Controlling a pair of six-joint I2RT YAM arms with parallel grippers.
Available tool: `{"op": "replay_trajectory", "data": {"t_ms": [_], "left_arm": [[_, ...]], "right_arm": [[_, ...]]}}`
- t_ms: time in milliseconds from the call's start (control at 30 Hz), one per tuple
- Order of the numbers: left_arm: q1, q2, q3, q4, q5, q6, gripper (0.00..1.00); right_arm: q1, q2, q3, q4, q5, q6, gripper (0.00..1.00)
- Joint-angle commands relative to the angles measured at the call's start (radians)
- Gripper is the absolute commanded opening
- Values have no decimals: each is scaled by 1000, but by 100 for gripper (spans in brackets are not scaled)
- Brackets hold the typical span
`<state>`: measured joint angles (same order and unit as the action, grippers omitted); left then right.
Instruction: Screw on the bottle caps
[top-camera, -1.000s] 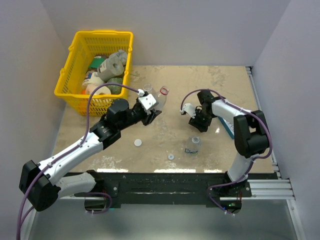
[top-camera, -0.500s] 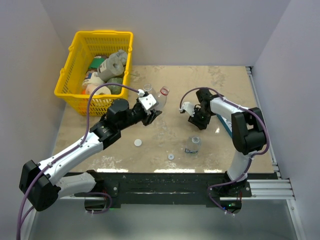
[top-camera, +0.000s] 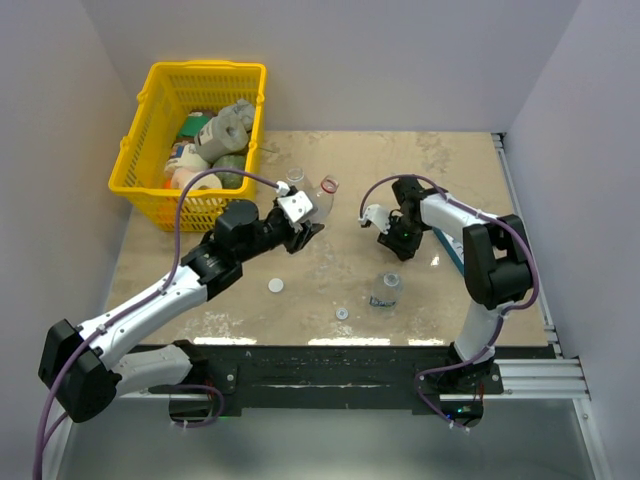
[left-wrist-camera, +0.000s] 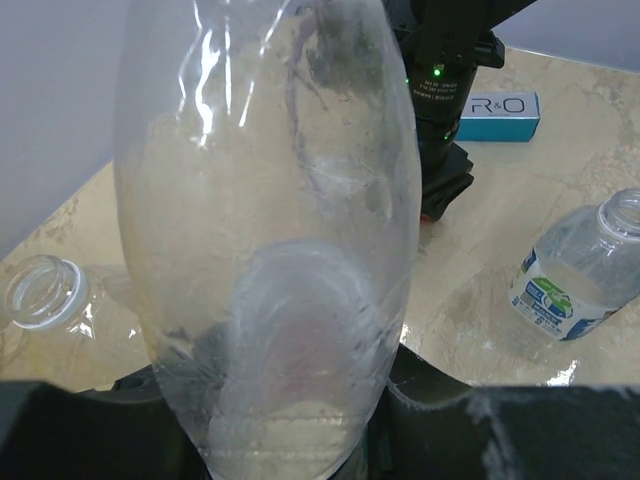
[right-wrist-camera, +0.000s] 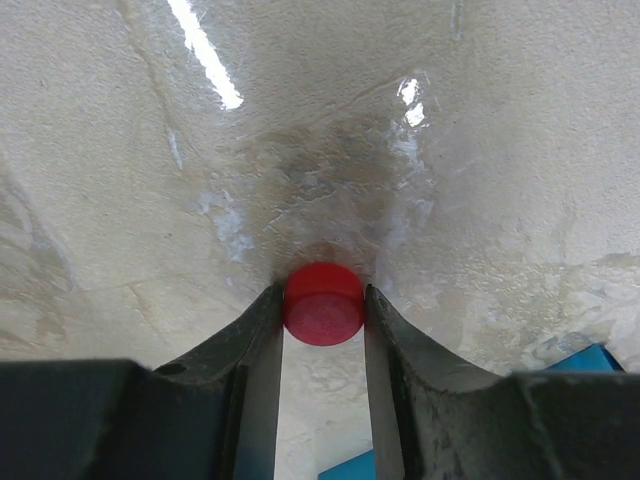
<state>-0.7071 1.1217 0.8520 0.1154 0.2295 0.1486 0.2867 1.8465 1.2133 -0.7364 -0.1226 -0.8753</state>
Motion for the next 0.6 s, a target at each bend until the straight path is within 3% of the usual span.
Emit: {"op": "replay_trajectory", "data": {"t_ms": [0, 67, 267, 433, 467, 567], "left_arm": [[6, -20, -13, 63, 22, -4, 0], [5, -29, -24, 44, 50, 35, 0], [5, -51, -100, -9, 194, 225, 0], [6, -46, -149, -10, 273, 324, 0], [6, -36, -156, 3, 286, 327, 0], [6, -1, -174, 55, 327, 332, 0]], "right_arm": [[-3, -79, 11, -15, 0, 4, 25], [-6, -125, 23, -44, -8, 7, 20], [-9, -478, 78, -170, -193, -57, 3], [-6, -711, 138, -328, -408, -333, 0], [-4, -768, 143, -362, -429, -473, 0], [-4, -840, 150, -452, -506, -651, 0]]}}
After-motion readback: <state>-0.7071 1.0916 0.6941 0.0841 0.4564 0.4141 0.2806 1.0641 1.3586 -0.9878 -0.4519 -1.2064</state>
